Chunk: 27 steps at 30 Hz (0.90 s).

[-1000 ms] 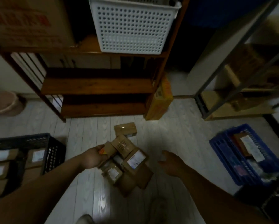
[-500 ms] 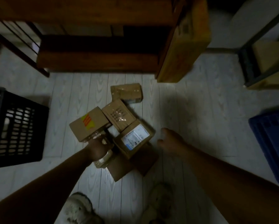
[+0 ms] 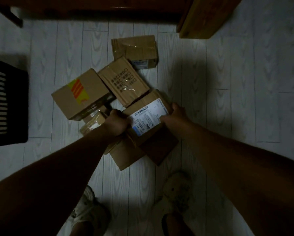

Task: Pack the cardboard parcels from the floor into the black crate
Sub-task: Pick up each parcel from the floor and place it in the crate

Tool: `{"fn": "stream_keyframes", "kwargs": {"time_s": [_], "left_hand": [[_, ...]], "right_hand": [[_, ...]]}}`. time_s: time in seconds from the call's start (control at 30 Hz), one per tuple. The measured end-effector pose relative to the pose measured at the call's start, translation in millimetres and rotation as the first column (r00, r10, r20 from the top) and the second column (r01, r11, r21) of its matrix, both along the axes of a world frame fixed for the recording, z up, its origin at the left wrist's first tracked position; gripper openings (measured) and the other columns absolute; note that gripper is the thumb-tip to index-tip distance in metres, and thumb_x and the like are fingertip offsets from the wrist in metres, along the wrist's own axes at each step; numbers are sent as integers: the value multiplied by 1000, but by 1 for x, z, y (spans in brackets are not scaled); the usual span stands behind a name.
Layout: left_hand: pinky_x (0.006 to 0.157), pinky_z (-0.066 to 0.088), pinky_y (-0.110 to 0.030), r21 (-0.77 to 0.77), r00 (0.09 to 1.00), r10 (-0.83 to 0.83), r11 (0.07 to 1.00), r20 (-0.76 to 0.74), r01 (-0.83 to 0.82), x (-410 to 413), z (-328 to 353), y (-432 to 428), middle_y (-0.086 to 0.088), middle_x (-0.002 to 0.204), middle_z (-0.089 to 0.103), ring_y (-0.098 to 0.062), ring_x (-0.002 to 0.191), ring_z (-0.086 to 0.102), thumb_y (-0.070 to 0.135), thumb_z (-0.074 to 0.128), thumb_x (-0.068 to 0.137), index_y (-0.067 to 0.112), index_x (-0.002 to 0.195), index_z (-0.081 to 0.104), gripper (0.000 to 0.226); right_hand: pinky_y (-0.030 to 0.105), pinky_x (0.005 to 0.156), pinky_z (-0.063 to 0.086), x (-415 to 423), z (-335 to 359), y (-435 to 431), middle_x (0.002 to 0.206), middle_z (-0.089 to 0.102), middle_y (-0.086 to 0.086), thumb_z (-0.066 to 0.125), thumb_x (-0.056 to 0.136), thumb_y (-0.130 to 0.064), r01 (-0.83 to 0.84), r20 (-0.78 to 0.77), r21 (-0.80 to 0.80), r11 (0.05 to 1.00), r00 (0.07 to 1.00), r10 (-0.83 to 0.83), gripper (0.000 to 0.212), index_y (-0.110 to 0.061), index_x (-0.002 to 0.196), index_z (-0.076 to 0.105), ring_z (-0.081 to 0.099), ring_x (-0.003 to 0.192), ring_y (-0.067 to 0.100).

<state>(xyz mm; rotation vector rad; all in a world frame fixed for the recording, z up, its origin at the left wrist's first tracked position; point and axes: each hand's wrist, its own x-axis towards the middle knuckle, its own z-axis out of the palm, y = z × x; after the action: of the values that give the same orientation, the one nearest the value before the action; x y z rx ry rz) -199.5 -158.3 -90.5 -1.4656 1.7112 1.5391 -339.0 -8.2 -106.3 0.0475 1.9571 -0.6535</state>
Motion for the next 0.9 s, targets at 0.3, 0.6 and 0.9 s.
{"fn": "stream_keyframes", "kwargs": {"time_s": [0.3, 0.6, 0.9], "left_hand": [[64, 51, -35, -105, 976, 75, 990, -205, -99, 20, 208, -34, -19, 107, 60, -32, 88, 61, -2, 64, 83, 17, 145, 18, 80], [88, 53, -50, -132, 920, 71, 982, -386, -131, 94, 487, -120, -6, 126, 56, -32, 107, 60, 9, 67, 83, 32, 136, 34, 67], [76, 56, -43, -228, 752, 74, 930, -655, -290, 163, 673, -140, 5, 115, 55, -19, 101, 58, 9, 61, 88, 39, 138, 26, 68]], "right_hand": [[34, 95, 46, 19, 223, -27, 137, 52, 6, 60, 88, -28, -50, -260, -60, 997, 965, 32, 56, -22, 141, 42, 53, 120, 28], [24, 84, 46, 100, 516, -90, 132, 57, 2, 55, 94, -32, -93, -425, -284, 954, 904, -38, 42, -21, 135, 49, 55, 118, 21], [32, 92, 50, 145, 690, -122, 125, 62, 0, 62, 90, -31, -249, -592, -455, 855, 802, -81, 46, -22, 134, 51, 60, 111, 18]]}}
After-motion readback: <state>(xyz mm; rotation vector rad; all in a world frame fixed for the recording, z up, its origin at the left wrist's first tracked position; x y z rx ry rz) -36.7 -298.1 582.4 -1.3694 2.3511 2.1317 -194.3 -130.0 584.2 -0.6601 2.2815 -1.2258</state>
